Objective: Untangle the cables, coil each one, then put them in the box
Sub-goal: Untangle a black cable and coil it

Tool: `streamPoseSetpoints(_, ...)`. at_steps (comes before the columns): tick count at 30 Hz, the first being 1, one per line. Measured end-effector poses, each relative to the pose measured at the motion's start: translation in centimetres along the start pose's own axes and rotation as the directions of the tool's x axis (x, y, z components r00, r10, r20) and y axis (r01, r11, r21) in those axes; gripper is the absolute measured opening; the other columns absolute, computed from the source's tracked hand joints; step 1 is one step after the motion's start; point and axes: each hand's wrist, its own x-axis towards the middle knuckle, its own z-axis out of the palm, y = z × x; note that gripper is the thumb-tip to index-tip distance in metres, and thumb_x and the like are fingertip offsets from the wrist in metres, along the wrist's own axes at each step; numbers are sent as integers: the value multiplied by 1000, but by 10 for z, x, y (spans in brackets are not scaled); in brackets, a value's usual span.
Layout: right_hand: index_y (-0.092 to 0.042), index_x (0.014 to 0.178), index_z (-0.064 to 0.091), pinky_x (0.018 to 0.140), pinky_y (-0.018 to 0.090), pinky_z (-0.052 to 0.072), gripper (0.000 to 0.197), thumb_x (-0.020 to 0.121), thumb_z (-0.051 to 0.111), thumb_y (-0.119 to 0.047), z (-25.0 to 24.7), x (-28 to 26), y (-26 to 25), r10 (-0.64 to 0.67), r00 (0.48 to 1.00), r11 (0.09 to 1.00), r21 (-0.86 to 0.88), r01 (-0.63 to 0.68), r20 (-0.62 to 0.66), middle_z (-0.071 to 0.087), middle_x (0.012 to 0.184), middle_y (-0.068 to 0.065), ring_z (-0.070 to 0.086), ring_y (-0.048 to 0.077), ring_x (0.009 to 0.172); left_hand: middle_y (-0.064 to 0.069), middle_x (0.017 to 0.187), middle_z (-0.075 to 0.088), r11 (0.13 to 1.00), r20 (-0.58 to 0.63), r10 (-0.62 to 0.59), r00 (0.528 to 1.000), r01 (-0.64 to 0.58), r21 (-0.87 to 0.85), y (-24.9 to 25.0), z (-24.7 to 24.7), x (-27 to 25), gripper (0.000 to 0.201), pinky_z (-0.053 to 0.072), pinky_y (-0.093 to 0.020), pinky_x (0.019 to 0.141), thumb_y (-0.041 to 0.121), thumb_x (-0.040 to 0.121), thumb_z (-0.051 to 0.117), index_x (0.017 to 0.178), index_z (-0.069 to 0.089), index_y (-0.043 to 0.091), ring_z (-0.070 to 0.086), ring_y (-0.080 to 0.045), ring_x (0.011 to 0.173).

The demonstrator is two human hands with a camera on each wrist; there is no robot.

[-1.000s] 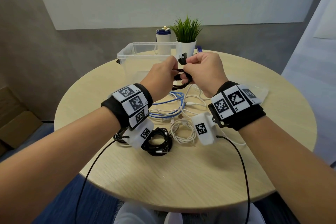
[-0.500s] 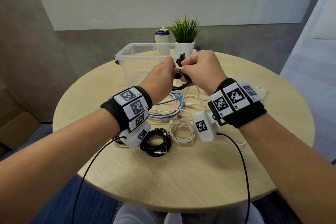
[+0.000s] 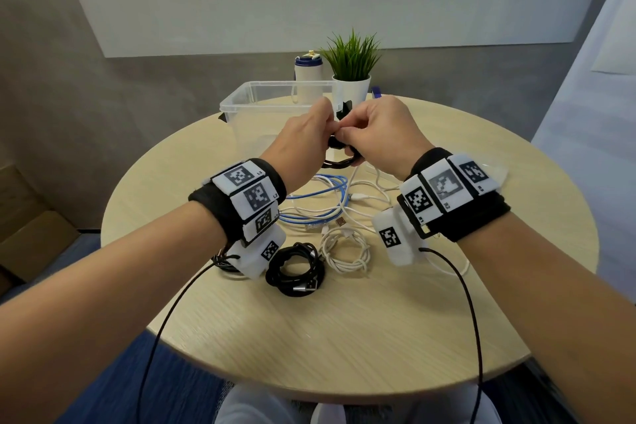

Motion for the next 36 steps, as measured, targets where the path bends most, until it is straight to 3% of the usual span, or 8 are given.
streamPoseSetpoints(3, -10, 86, 66, 56, 32, 58, 6, 89, 61, -8, 4, 3, 2, 13, 1000, 999, -34, -14, -17, 68, 82, 15, 67, 23, 72, -12, 79, 53, 999, -22, -22, 1000, 21, -27, 2, 0, 1, 13, 23, -28, 55, 11, 100, 37, 98, 44, 1, 46, -31, 71)
streamPoseSetpoints(8, -13, 86, 63, 61, 33, 58, 10, 90, 57, -7, 9, 6, 7, 27, 998, 999, -36, -29, -56, 66, 92, 16, 67, 27, 83, -13, 81, 58, 1000, -27, -20, 999, 20, -23, -1, 3, -1, 13, 31, -32, 57, 8, 96, 43, 108, 40, 2, 50, -30, 70)
streamPoseSetpoints(11, -14, 85, 61, 61, 33, 58, 12, 92, 54, -6, 12, 7, 9, 43, 997, 999, 2, -43, -59, 66, 95, 16, 69, 25, 80, -12, 84, 54, 999, -32, -42, 999, 42, -13, -3, 5, -1, 14, 23, -28, 56, 5, 96, 41, 108, 43, -3, 46, -28, 71)
streamPoseSetpoints(15, -15, 87, 61, 66, 36, 59, 14, 94, 52, -7, 10, 7, 12, 92, 996, 994, 61, -92, -4, 68, 91, 13, 70, 18, 75, -20, 94, 62, 999, 15, -48, 999, 48, -18, -5, 7, -3, 14, 37, -34, 62, 8, 99, 38, 105, 44, -3, 54, -33, 78)
streamPoseSetpoints(18, -12, 89, 63, 69, 37, 59, 14, 93, 53, -4, 7, 8, 12, 96, 995, 993, 60, -97, 24, 68, 86, 13, 68, 17, 69, -18, 96, 62, 998, 31, -49, 998, 50, -40, -7, 6, -4, 14, 30, -25, 59, 6, 99, 36, 105, 46, -2, 50, -27, 78)
streamPoseSetpoints(25, -9, 78, 62, 65, 35, 58, 20, 91, 54, 3, -1, 8, 8, 90, 994, 985, 144, -98, 59, 59, 62, 11, 57, 18, 52, 7, 75, 53, 974, -10, -137, 991, 132, -185, -8, 6, -3, 11, 33, -7, 51, 7, 99, 38, 96, 48, 11, 45, -2, 65)
streamPoseSetpoints(31, -10, 79, 63, 68, 37, 57, 19, 91, 54, 1, -2, 9, 7, 77, 995, 989, 122, -85, 70, 59, 61, 9, 57, 18, 51, 7, 70, 50, 965, -35, -139, 990, 128, -231, -12, 6, -4, 12, 34, -11, 51, 8, 99, 40, 93, 49, 13, 44, -7, 62)
streamPoseSetpoints(36, -4, 90, 65, 63, 29, 57, 9, 89, 58, 1, -1, 9, 7, 51, 999, 988, 146, -52, 11, 62, 66, 8, 59, 14, 54, 4, 66, 52, 938, -109, -184, 977, 141, -318, -12, 5, -1, 10, 36, -12, 50, 9, 96, 46, 92, 54, 13, 45, -8, 57)
